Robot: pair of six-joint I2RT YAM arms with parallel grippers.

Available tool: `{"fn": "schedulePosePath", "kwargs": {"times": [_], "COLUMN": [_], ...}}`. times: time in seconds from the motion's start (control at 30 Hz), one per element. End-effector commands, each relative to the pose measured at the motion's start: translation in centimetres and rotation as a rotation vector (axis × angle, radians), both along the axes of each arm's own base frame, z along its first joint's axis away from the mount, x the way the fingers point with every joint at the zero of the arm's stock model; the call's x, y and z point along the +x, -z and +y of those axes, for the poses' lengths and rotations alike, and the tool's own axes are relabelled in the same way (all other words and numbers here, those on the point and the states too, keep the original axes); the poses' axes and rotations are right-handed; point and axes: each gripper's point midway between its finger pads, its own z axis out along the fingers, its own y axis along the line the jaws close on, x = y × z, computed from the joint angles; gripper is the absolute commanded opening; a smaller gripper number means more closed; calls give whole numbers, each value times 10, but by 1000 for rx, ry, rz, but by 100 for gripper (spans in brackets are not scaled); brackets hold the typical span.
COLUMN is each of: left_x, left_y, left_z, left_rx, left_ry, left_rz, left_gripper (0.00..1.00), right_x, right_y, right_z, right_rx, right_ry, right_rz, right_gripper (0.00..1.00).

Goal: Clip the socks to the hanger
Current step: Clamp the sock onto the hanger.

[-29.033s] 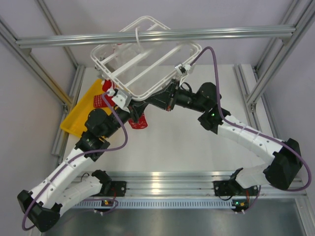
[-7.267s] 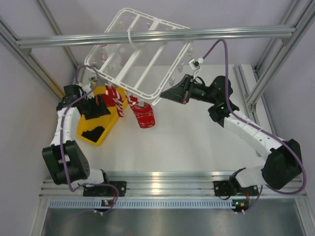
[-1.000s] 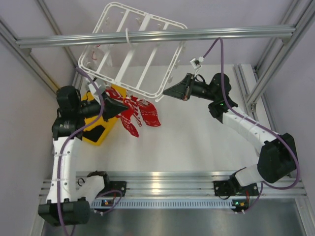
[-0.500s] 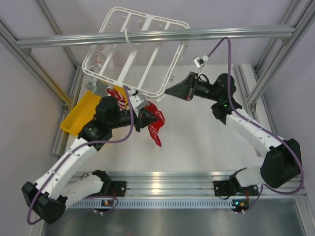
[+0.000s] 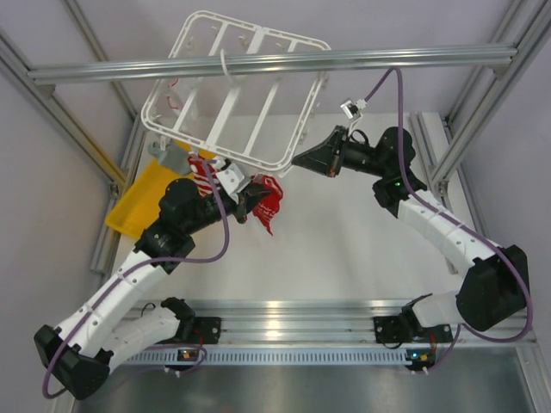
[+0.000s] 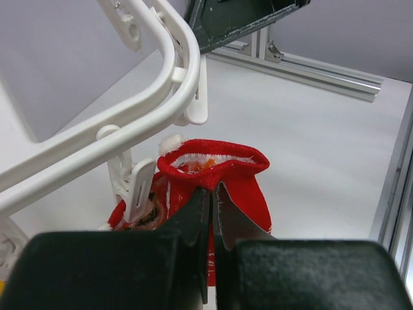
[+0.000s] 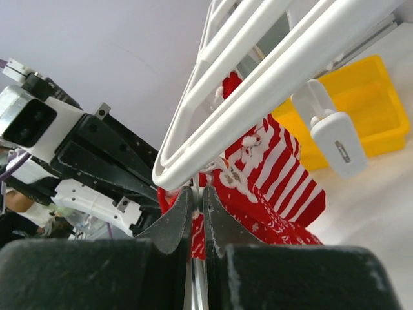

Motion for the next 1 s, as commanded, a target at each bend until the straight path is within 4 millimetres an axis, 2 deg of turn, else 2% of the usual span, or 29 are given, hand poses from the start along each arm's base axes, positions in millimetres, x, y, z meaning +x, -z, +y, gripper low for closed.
{"fn": "schedulePosePath", "kwargs": {"times": [0.0,0.27,0.43,0.97], "left_x": [1,13,24,22], "left_y": [-26,-20,-9,-35], "left_z": [-3,-8,-6,-15], "left_rx": [-50,-32,-8,-58], "left_ry": [0,-38,-88,-64], "left_rz": [-101,-80,-50,-81], "left_gripper": [0,0,0,0], "right_x": [0,-1,0,4], "right_y": [-8,-8,-11,-1], "right_z": [-4,-4,-3,-2], "right_rx": [-27,-27,-20,-71], "right_ry": [-6,-13,-14,-6], "right_rz": [-65,-61,-59,-81], "right_gripper": [0,0,0,0]}}
